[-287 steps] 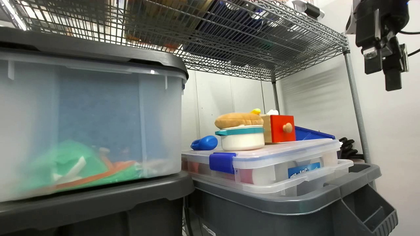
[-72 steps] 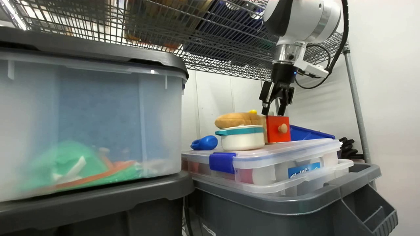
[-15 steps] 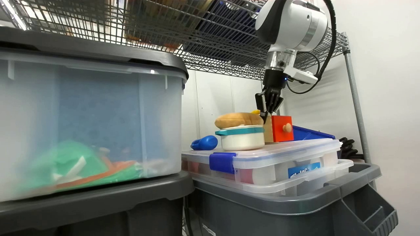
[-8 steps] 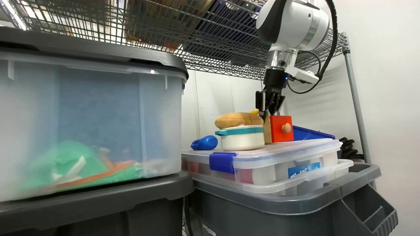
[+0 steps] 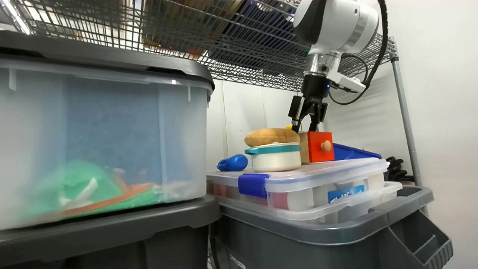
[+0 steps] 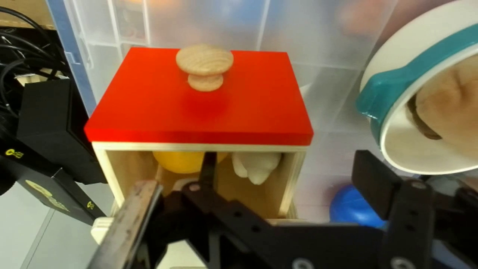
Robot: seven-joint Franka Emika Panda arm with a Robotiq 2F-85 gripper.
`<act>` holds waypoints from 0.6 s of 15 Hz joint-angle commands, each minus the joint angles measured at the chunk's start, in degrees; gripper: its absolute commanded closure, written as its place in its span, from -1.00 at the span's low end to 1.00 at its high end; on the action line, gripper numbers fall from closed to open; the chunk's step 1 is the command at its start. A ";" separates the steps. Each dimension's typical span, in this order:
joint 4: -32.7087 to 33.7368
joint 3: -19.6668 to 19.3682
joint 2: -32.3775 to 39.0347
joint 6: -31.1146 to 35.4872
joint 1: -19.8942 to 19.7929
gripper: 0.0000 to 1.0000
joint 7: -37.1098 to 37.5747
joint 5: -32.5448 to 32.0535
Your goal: Put the brown object in the drawer, then put in the white bowl, then put the knife in the drawer
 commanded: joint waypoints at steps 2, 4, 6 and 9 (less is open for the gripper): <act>-1.09 0.55 -2.07 -1.63 -0.84 -1.00 -1.94 2.32; -1.17 0.54 -2.40 -1.75 -0.80 -1.00 -1.89 2.38; -1.67 0.57 -3.40 -2.03 -0.68 -1.00 -1.95 2.56; -1.53 0.40 -4.27 -2.69 -0.36 -1.00 -1.87 2.55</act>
